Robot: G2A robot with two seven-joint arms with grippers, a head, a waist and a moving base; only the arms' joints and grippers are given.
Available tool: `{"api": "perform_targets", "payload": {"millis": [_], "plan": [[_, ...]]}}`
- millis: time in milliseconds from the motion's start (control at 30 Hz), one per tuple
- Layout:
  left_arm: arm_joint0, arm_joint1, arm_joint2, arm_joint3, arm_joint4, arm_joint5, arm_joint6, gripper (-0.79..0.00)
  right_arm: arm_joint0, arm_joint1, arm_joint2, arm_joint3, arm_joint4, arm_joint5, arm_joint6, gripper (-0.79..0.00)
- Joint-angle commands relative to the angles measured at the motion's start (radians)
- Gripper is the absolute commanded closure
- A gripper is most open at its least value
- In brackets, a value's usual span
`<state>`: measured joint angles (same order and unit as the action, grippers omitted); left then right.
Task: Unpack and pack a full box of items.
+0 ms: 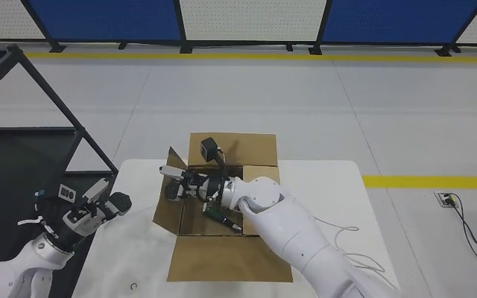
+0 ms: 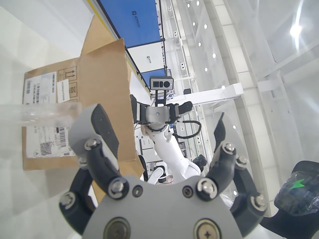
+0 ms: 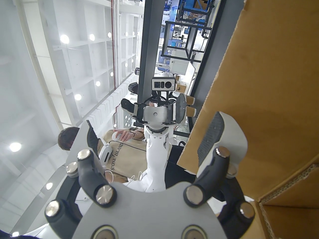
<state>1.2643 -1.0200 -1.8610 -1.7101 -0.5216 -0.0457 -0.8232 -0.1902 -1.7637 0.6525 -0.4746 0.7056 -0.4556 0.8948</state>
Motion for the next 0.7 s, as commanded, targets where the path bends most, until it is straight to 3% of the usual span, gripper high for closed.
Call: {"api": "perform_targets", "payload": {"millis": [0, 467, 667], "plan": [[0.0, 0.0, 0.0, 0.0, 0.001, 0.0, 0.0, -0.785, 0.004, -0.004, -0.002, 0.01, -0.005, -0.001, 0.004, -0.785], [0.008, 0.0, 0.004, -0.011, 0.008, 0.003, 0.01, -0.785, -0.019, 0.003, 0.011, -0.014, -0.014, 0.013, -0.029, -0.785], [0.005, 0.005, 0.004, -0.036, 0.016, 0.016, -0.004, -0.785, -0.051, 0.002, 0.002, -0.104, -0.094, 0.117, -0.11, -0.785]]}}
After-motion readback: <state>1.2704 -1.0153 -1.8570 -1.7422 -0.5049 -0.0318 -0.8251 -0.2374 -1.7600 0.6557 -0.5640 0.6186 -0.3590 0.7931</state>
